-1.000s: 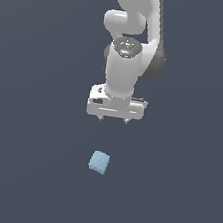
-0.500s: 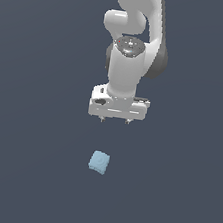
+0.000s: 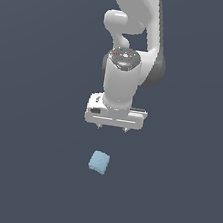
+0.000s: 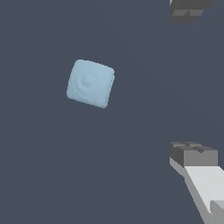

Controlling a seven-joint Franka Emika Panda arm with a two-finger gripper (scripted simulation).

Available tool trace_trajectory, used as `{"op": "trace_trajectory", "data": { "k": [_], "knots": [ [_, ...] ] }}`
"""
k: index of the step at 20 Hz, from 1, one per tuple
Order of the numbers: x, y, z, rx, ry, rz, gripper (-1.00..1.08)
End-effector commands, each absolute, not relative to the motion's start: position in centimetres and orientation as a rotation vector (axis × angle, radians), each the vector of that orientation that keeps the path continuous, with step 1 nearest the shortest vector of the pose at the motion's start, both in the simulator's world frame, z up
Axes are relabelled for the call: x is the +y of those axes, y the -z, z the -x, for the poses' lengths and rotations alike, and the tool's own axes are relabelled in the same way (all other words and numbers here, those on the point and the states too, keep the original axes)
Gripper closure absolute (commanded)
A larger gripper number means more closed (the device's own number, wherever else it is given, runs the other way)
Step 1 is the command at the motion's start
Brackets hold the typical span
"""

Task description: Pick up the object and move it to a goal position.

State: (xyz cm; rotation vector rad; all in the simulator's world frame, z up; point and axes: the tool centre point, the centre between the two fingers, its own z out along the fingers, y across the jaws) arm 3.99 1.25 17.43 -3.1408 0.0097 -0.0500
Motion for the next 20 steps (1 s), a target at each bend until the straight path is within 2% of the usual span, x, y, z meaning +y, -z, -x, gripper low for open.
{"op": "trace_trajectory", "data": {
  "k": [1, 12, 20],
  "knots": [
    [1.0, -16.8, -5.0, 0.053, 0.045, 3.14, -0.92],
    [-0.7, -12.5, -10.2, 0.286, 0.018, 3.126, -0.92],
    [-1.6, -10.0, -12.2, 0.398, 0.005, 3.115, -0.92]
  ]
}}
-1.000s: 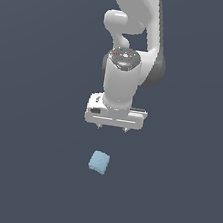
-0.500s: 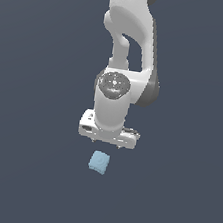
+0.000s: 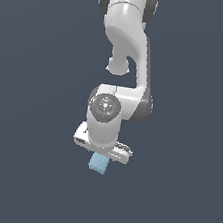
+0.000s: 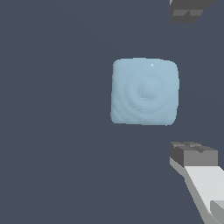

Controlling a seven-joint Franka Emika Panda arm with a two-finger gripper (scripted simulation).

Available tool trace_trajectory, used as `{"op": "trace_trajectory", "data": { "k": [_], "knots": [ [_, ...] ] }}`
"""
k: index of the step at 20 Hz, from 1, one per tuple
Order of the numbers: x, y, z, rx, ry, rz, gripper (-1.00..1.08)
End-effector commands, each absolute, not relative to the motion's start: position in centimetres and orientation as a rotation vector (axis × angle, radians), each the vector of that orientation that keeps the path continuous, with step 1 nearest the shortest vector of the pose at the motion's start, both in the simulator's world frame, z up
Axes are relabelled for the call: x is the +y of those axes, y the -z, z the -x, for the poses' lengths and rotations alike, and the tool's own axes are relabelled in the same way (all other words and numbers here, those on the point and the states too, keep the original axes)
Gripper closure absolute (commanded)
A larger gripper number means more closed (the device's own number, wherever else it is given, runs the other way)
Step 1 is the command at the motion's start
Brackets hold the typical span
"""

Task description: Pick up the object and move it to a goal position.

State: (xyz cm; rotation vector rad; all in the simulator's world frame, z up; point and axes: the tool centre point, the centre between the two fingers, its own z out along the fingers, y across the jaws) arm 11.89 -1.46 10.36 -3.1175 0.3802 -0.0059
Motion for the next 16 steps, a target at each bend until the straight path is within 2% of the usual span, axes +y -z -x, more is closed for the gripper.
{"op": "trace_trajectory", "data": {
  "k": [1, 16],
  "knots": [
    [-1.7, -9.8, -12.4, 0.407, 0.004, 3.114, -0.92],
    [-1.9, -7.5, -12.8, 0.439, -0.001, 3.111, -0.92]
  ]
}}
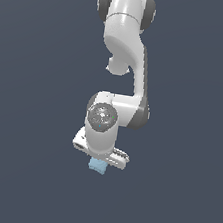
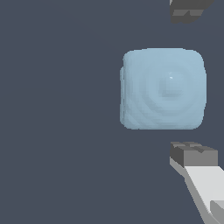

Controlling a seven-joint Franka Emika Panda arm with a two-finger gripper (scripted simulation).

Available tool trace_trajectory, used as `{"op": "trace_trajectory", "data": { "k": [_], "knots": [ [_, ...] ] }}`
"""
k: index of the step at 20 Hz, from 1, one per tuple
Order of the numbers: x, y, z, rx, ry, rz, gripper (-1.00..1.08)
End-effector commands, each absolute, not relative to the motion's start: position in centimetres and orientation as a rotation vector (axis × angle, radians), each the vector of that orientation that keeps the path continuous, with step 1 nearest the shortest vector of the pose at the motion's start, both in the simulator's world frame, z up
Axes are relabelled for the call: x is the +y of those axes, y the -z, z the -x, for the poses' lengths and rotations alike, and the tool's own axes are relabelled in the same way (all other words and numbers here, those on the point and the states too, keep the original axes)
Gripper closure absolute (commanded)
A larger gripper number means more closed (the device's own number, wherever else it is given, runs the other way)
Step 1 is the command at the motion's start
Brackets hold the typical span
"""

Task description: Pick up the object and move it to a goal position.

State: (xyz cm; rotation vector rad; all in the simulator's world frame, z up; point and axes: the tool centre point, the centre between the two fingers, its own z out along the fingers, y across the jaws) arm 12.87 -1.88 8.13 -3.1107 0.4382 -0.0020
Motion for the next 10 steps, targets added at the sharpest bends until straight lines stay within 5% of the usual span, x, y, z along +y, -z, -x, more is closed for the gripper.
{"op": "trace_trajectory", "data": {
  "k": [1, 10],
  "knots": [
    [-1.9, -6.9, -12.8, 0.439, -0.001, 3.111, -0.92],
    [-1.9, -3.7, -12.8, 0.441, 0.0, 3.11, -0.92]
  ]
}}
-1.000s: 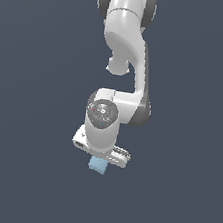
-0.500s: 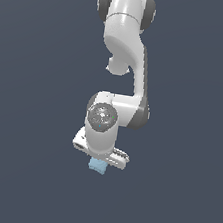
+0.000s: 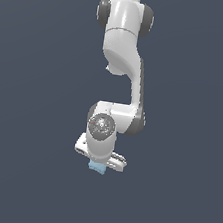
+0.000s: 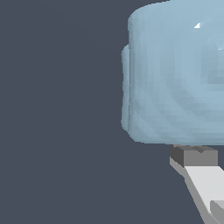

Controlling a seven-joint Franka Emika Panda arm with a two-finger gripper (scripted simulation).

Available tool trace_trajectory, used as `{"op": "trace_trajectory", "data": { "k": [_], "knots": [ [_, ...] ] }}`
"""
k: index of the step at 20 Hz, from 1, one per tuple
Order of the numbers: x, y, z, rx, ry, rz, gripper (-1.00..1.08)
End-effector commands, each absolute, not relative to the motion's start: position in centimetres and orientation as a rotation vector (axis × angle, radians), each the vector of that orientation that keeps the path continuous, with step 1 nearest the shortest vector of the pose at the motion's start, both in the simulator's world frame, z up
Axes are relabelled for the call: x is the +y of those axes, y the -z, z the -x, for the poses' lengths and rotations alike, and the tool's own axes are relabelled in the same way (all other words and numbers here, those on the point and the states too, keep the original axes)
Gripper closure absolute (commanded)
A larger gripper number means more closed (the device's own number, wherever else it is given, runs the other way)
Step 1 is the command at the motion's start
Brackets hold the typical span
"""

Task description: Pick up the object and move it to a goal position.

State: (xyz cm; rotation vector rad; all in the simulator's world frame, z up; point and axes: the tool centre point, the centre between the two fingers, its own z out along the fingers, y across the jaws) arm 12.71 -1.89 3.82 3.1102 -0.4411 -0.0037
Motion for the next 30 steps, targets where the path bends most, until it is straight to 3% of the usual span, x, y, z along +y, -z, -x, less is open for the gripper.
{"op": "trace_trajectory", "data": {
  "k": [1, 3, 4, 19, 30],
  "knots": [
    [-1.9, -3.8, -12.9, -0.441, 0.0, -3.11, -0.92],
    [-1.9, -4.0, -12.9, -0.441, 0.0, -3.11, -0.92],
    [-1.9, -4.0, -12.9, -0.441, 0.0, -3.11, 1.08],
    [-1.8, -4.3, -12.7, -0.441, 0.0, -3.11, 1.08],
    [-1.3, -7.4, -10.6, -0.441, 0.0, -3.11, 1.08]
  ]
}}
